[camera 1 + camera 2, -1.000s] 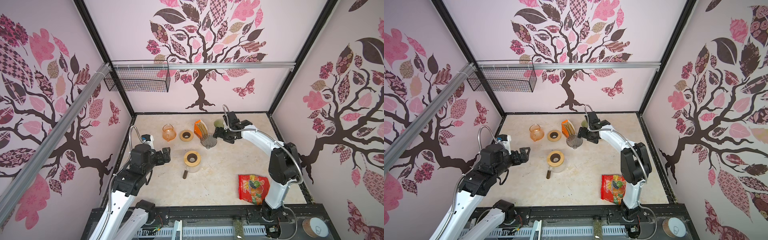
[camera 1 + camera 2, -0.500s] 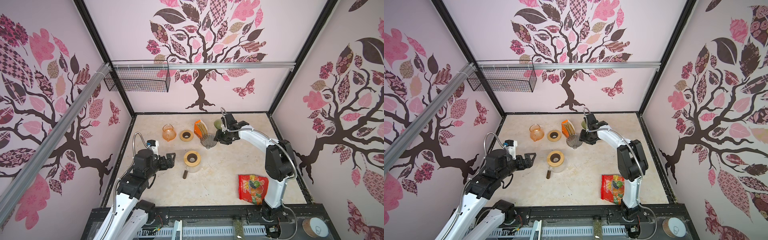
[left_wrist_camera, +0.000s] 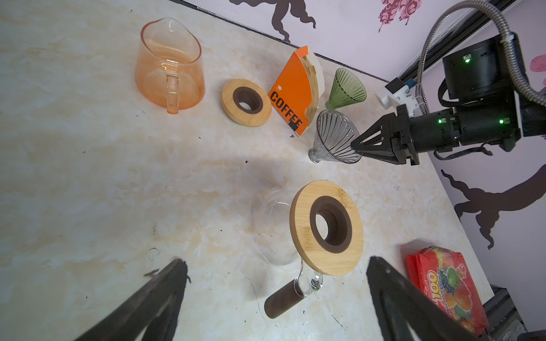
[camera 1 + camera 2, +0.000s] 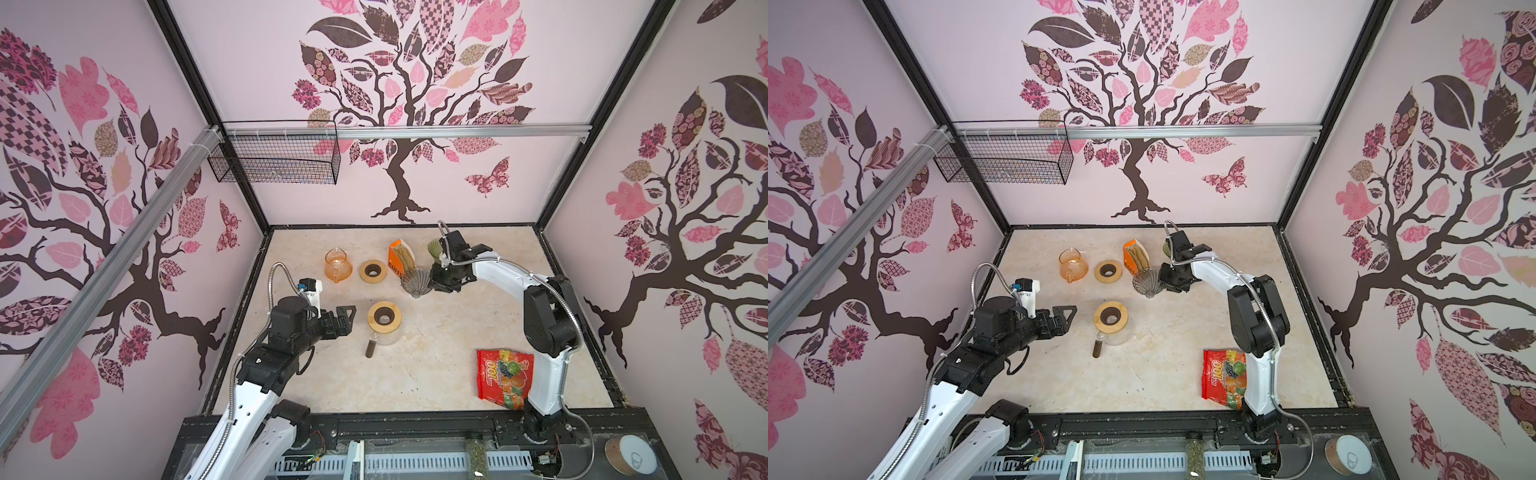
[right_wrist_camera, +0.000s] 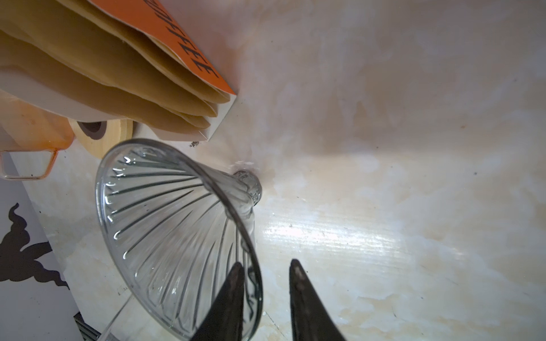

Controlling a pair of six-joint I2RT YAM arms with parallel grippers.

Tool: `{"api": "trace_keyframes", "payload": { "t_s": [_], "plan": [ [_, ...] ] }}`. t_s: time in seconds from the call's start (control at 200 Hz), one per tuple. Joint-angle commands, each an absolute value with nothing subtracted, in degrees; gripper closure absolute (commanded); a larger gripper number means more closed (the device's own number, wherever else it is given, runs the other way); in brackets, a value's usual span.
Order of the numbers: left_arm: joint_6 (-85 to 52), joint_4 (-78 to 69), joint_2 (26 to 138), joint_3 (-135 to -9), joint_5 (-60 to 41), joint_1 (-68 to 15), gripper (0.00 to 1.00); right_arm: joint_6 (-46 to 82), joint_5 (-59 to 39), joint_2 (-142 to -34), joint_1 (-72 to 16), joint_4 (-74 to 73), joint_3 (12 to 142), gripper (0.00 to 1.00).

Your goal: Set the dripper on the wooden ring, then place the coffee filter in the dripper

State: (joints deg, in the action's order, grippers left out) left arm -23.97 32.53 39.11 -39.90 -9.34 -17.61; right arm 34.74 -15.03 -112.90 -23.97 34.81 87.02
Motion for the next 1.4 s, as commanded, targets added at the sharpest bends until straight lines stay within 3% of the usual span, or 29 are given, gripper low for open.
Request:
{"api": "trace_keyframes", "payload": {
  "t_s": [0.0, 0.88, 1.13, 1.396],
  "plan": [
    [-23.8, 31.0, 38.9, -39.2, -9.7, -17.7, 0.02, 35.1, -15.5, -114.6, -24.2, 34.8, 87.3, 0.74],
    [-24.5, 31.0, 38.4, -39.3, -9.2, -17.7, 0.02, 36.7, -17.4, -116.6, -24.5, 33.5, 89.3, 0.88],
    [-24.5, 31.0, 38.6, -39.2, -9.1, -17.7, 0.02, 36.2, -17.9, -114.1, -24.5, 34.7, 89.6, 0.98],
    [-24.7, 30.9, 39.0, -39.2, -9.3, -17.7, 0.02, 34.9, -18.8, -110.0, -24.4, 36.0, 90.5, 0.99]
  ]
}}
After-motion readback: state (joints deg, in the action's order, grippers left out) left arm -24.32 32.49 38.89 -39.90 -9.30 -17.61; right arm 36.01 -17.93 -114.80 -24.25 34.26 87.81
